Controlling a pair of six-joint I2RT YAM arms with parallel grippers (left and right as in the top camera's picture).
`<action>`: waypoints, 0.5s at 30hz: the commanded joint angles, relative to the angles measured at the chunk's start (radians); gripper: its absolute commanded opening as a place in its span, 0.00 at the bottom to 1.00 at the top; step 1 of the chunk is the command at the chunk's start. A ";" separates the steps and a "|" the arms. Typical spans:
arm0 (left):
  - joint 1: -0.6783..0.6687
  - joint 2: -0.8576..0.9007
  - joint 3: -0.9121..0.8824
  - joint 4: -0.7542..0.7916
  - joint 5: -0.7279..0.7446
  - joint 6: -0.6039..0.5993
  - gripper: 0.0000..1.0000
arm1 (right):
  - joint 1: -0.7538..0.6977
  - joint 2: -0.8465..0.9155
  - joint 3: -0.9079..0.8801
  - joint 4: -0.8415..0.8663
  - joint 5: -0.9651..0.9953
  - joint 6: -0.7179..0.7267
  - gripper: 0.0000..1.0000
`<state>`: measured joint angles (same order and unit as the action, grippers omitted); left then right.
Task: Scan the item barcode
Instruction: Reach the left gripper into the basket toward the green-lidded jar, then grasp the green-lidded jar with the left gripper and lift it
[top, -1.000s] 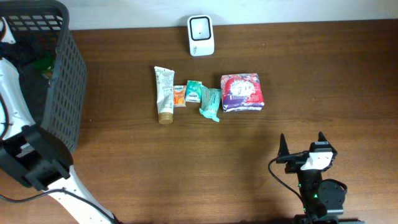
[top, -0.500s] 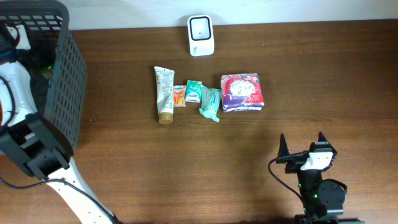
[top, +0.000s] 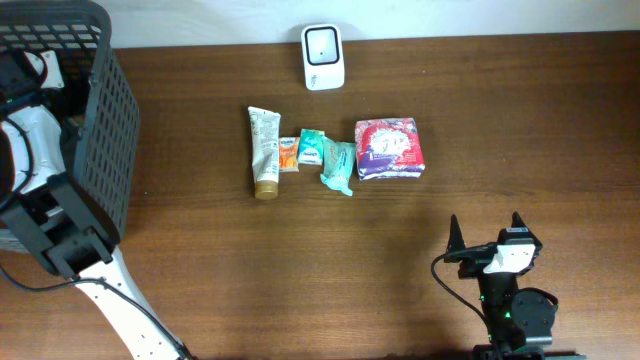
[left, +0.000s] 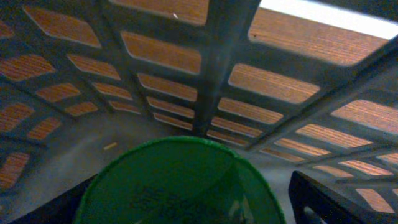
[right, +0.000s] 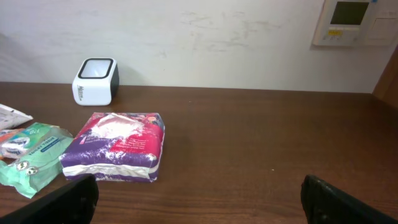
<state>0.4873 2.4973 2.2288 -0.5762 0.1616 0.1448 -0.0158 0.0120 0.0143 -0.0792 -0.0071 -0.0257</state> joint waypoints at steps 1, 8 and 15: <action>-0.002 0.006 -0.003 0.015 0.018 0.011 0.70 | 0.009 -0.006 -0.009 -0.001 0.008 0.007 0.99; -0.001 0.004 -0.002 -0.001 0.018 0.010 0.61 | 0.009 -0.006 -0.009 -0.001 0.008 0.007 0.99; 0.026 -0.096 -0.002 -0.097 0.019 0.006 0.56 | 0.009 -0.006 -0.009 -0.001 0.008 0.007 0.99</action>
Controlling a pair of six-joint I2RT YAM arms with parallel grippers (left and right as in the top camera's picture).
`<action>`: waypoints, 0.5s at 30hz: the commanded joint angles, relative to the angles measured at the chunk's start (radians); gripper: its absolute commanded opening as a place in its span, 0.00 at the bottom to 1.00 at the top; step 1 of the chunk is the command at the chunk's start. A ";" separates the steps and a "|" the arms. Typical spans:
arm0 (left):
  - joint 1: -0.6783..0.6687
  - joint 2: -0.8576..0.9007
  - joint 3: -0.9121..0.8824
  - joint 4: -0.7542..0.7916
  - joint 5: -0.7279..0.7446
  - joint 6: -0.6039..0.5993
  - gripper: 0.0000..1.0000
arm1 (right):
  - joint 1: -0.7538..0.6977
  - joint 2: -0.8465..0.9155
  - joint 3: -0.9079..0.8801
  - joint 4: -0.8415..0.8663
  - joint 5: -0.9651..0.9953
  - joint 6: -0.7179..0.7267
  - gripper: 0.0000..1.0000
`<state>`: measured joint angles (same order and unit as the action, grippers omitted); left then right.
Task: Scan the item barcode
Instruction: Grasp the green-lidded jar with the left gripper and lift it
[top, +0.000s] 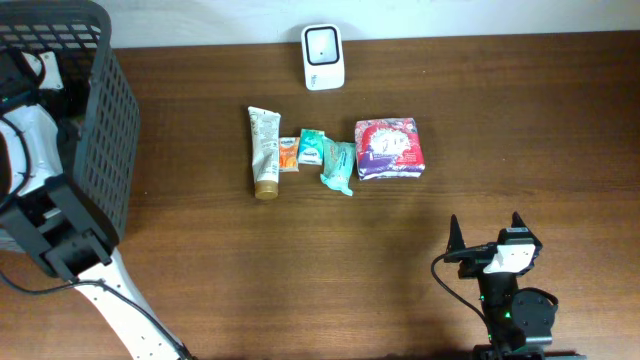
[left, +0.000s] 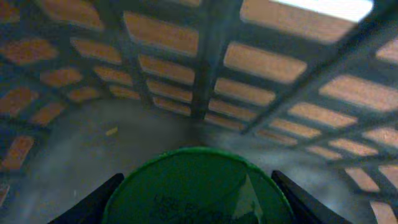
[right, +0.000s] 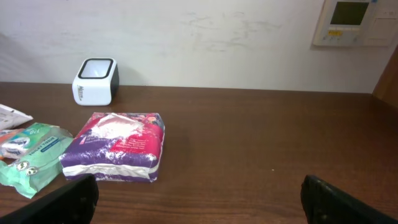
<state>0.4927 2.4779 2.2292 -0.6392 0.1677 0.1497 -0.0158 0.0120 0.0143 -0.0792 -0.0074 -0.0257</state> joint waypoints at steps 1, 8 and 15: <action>0.026 -0.096 -0.002 -0.046 0.013 0.002 0.55 | 0.009 -0.006 -0.009 -0.001 0.008 0.007 0.99; 0.040 -0.277 -0.002 -0.147 0.013 -0.009 0.56 | 0.009 -0.006 -0.009 -0.001 0.008 0.007 0.99; 0.040 -0.548 -0.002 -0.174 0.143 -0.085 0.57 | 0.009 -0.006 -0.009 -0.001 0.008 0.007 0.99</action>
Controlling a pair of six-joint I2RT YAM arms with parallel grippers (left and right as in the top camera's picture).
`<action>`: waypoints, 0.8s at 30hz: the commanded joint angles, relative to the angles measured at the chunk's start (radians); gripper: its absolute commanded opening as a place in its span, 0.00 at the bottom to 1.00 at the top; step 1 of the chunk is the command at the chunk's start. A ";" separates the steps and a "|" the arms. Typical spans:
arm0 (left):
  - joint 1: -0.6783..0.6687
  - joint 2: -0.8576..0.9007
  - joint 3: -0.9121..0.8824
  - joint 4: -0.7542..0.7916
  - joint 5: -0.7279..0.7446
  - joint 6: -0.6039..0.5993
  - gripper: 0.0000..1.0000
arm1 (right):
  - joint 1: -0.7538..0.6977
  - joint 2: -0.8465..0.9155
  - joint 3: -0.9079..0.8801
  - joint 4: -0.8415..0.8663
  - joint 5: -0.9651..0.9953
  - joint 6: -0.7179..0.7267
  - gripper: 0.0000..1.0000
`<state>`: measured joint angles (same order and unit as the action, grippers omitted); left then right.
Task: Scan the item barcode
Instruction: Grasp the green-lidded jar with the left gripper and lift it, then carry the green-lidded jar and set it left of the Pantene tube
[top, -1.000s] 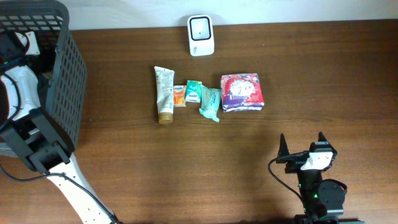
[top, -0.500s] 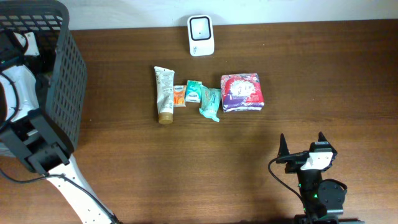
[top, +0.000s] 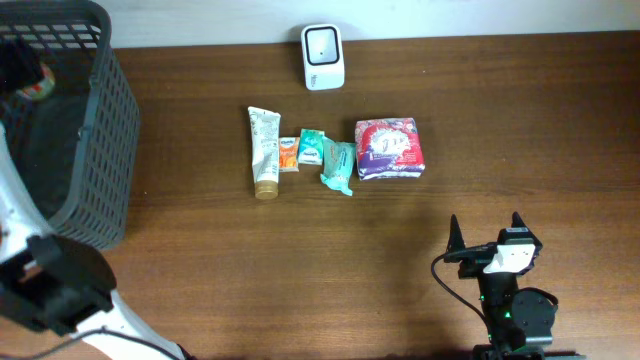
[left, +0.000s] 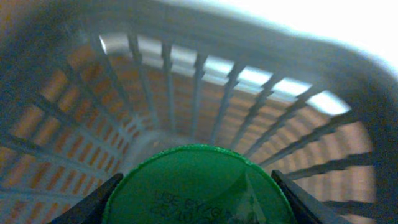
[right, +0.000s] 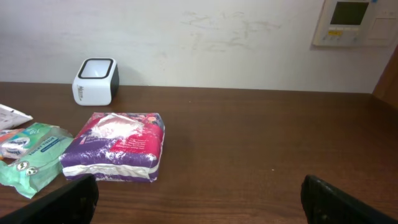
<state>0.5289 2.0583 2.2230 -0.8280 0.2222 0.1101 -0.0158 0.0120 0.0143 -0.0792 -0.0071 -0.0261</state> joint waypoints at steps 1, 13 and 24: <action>0.004 -0.171 0.004 0.029 0.114 -0.074 0.57 | 0.009 -0.006 -0.009 -0.001 0.008 0.008 0.99; -0.303 -0.259 0.003 0.014 0.508 -0.257 0.58 | 0.009 -0.006 -0.009 -0.001 0.008 0.008 0.99; -0.614 -0.041 0.002 -0.335 -0.111 -0.169 0.58 | 0.009 -0.006 -0.009 -0.001 0.008 0.008 0.99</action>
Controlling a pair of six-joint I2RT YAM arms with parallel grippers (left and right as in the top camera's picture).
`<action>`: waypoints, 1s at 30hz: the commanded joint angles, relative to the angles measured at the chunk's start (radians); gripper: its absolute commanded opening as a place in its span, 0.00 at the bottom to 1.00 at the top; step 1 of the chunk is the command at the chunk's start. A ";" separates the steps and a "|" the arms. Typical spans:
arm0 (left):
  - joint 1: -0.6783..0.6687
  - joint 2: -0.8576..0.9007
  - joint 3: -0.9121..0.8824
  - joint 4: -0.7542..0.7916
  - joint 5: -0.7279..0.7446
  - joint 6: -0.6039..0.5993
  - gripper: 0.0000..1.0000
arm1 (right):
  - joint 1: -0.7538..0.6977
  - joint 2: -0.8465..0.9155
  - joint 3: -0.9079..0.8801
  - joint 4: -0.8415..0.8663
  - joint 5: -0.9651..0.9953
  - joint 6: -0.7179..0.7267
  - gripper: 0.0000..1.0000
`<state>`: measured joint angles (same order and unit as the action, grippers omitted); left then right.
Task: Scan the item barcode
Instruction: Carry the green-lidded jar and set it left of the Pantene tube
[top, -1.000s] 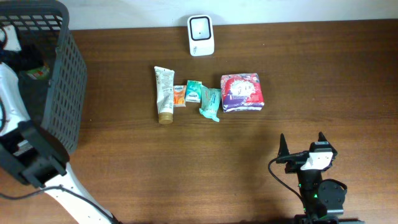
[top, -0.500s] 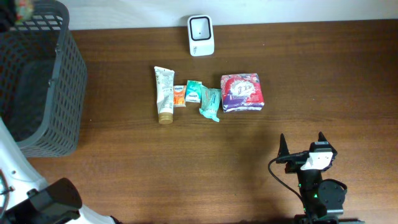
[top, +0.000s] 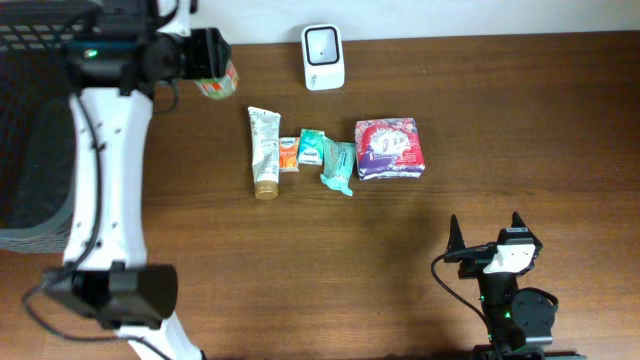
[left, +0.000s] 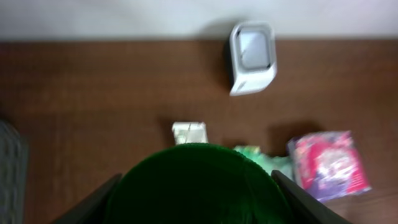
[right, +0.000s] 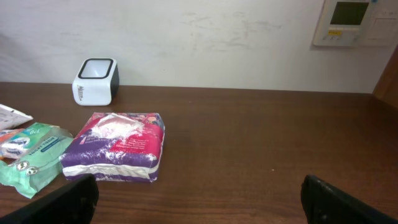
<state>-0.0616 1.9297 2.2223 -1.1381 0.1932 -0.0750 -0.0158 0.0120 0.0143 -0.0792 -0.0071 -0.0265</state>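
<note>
A round green-lidded container (top: 216, 80) hangs above the table's back left, with my left gripper (top: 203, 55) shut on it. In the left wrist view its dark green top (left: 196, 186) fills the bottom, between the fingers of the left gripper (left: 196, 193). The white barcode scanner (top: 323, 57) stands at the back edge, to the right of the container, and shows too in the left wrist view (left: 252, 57). My right gripper (top: 485, 232) rests open near the front right, with nothing between its fingers (right: 84, 196).
A dark mesh basket (top: 30, 120) stands at the far left. In a row mid-table lie a cream tube (top: 264, 150), a small orange packet (top: 288, 153), two teal packs (top: 338, 166) and a pink-purple pack (top: 390, 148).
My left gripper, with the green container in it, was over the basket's inside and is now outside it to the right, above the table near the scanner. The right arm has not moved.
My left gripper was deep in the basket, its fingers round the green container near the floor. Then it was shut on it, then higher with the basket rim in sight. Now it holds the container over the table, left of the scanner.
</note>
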 joint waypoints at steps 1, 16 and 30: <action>-0.028 0.127 0.002 -0.031 -0.106 0.016 0.57 | 0.009 -0.006 -0.009 -0.001 0.008 0.008 0.99; -0.027 0.436 0.002 0.129 -0.281 0.016 0.64 | 0.009 -0.006 -0.009 -0.001 0.008 0.008 0.99; -0.027 0.476 0.040 0.058 -0.168 0.016 0.75 | 0.009 -0.006 -0.009 -0.001 0.008 0.008 0.99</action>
<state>-0.0925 2.4409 2.2215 -1.0634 -0.0528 -0.0677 -0.0158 0.0120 0.0143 -0.0792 -0.0071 -0.0265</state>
